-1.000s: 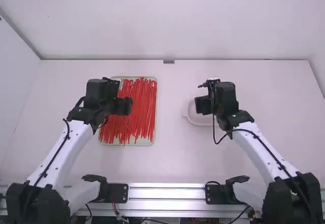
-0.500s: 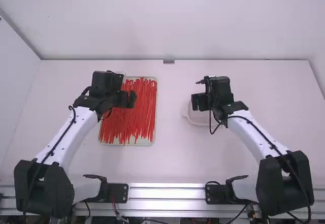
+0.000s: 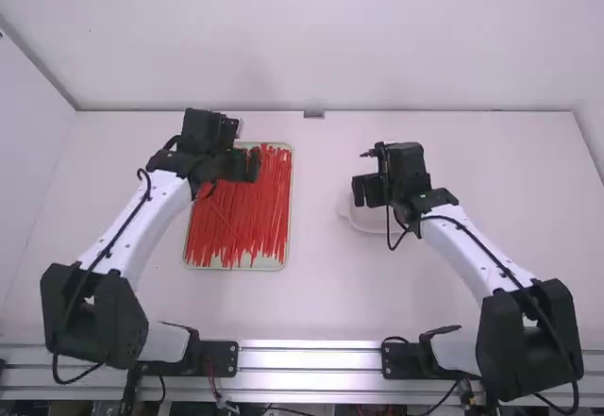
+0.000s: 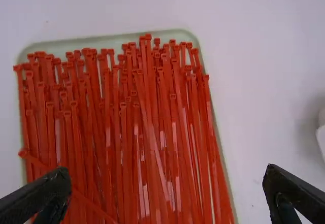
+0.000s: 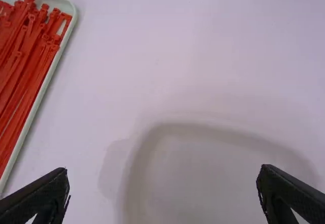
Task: Fasten the cable tie
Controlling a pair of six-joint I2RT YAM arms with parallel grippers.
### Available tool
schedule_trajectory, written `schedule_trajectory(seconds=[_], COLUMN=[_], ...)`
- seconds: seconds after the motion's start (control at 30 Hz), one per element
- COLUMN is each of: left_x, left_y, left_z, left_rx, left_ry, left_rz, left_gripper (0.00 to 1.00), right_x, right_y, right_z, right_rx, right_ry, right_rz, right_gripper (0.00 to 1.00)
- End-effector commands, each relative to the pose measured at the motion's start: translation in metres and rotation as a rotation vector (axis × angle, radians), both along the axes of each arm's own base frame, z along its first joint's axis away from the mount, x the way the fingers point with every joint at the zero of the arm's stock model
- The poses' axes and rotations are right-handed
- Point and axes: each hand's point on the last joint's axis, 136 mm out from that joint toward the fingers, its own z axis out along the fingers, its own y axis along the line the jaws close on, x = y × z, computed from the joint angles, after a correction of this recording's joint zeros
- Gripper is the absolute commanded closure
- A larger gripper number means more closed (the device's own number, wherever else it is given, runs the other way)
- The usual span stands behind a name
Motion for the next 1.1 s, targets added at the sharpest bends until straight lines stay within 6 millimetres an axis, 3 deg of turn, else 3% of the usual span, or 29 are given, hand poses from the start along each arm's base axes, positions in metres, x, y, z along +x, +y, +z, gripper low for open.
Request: schedule_trajectory(seconds=[0.0,0.3,0.53,0.77,0.93,1.07], left_x=[0.015,0.053,0.076,0.088,0.092,0.093], left_y=[-0.008,-0.023,-0.031,-0.034,-0.035,-0.039], left_z=[0.002,-0.02,-0.052,-0.076,-0.094,-0.107], left_rx=[0.031,0.076,0.074,0.074,0.072,0.057], left_ry=[0.006,0.074,0.119,0.144,0.166,0.185], left_rz=[-0.016,-0.018,-0.013,-0.007,0.001,-0.011], left_gripper=[0.01,0.0,0.01,0.02,0.08,0.12], right_x=[0.008,0.004,0.003,0.003,0.0,0.0], right_y=[0.004,0.002,0.001,0.002,0.016,0.016], right_z=[0.01,0.006,0.005,0.005,0.01,0.014], right_rx=[0.002,-0.004,-0.006,-0.003,0.056,0.06], right_ry=[-0.021,0.001,0.007,0.008,0.015,0.021], right_rz=[0.001,0.0,-0.002,0.001,0.057,0.056], right_gripper=[0.02,0.02,0.02,0.02,0.02,0.02])
